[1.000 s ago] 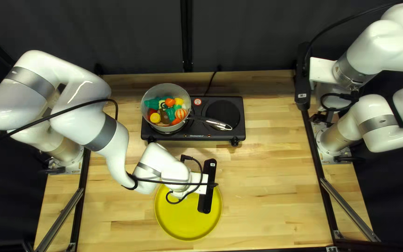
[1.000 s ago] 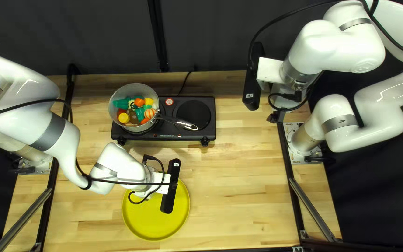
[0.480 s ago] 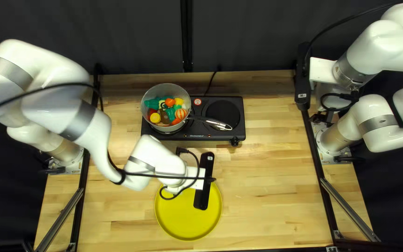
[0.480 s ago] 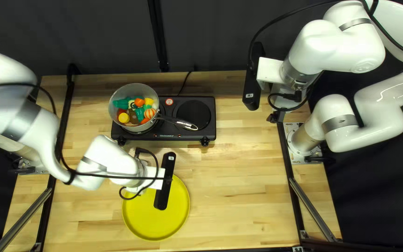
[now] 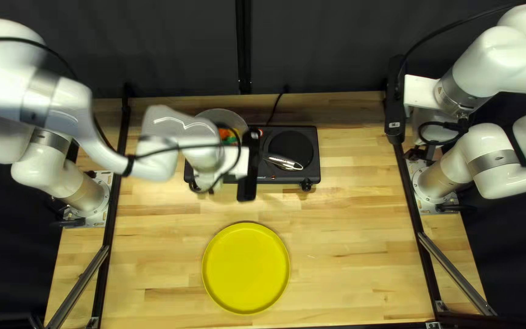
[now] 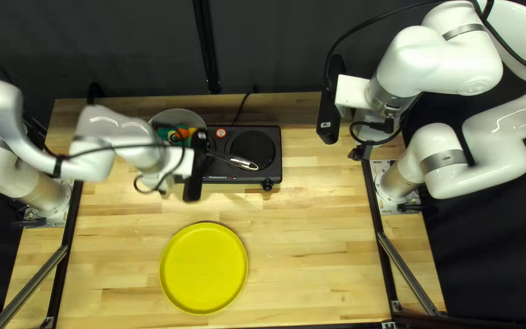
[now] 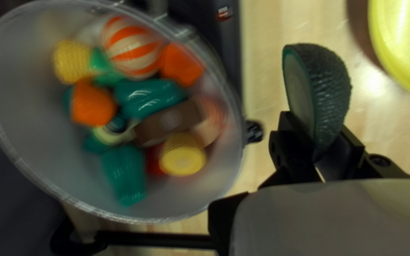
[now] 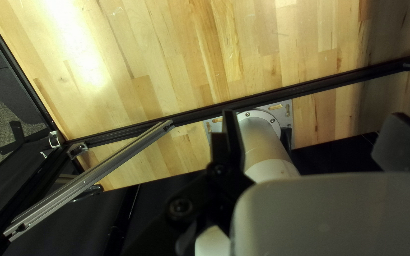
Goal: Pick up a pot and place it onto the stove surface, add food to pot
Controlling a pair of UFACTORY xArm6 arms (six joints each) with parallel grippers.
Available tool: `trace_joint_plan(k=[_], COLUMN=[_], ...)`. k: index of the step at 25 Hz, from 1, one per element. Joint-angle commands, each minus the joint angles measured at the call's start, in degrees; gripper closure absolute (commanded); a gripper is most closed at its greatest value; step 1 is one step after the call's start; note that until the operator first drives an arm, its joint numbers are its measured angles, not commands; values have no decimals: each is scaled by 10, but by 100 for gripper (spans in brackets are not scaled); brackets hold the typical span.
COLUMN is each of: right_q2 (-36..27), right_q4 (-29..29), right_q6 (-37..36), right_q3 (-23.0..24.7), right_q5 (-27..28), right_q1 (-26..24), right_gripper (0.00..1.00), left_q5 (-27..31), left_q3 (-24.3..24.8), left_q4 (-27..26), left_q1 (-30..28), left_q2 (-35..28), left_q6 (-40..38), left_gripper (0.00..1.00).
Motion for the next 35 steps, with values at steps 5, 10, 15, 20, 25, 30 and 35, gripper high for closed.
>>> trace_joint_plan(k=[5, 10, 15, 20, 25, 30, 35], right_q2=[0, 0, 0, 0, 0, 0, 0], right_q4=[0, 0, 0, 0, 0, 0, 0], right_q6=[0, 0, 0, 0, 0, 0, 0], right_q3=[0, 0, 0, 0, 0, 0, 0], right_q5=[0, 0, 0, 0, 0, 0, 0], right_q1=[0, 0, 0, 0, 0, 0, 0], right_gripper=[0, 0, 0, 0, 0, 0, 0], left_q5=[-35, -29, -27, -27, -27, -27, -27], left_q3=[3, -6, -8, -8, -8, -8, -8], left_q4=[-16, -15, -14, -14, -14, -14, -14], left_q1=[75, 71, 68, 68, 68, 68, 68], left_q2=[21, 23, 24, 24, 24, 24, 24], left_q6=[49, 38, 34, 34, 34, 34, 34], left_gripper=[100, 100, 100, 100, 0, 0, 0])
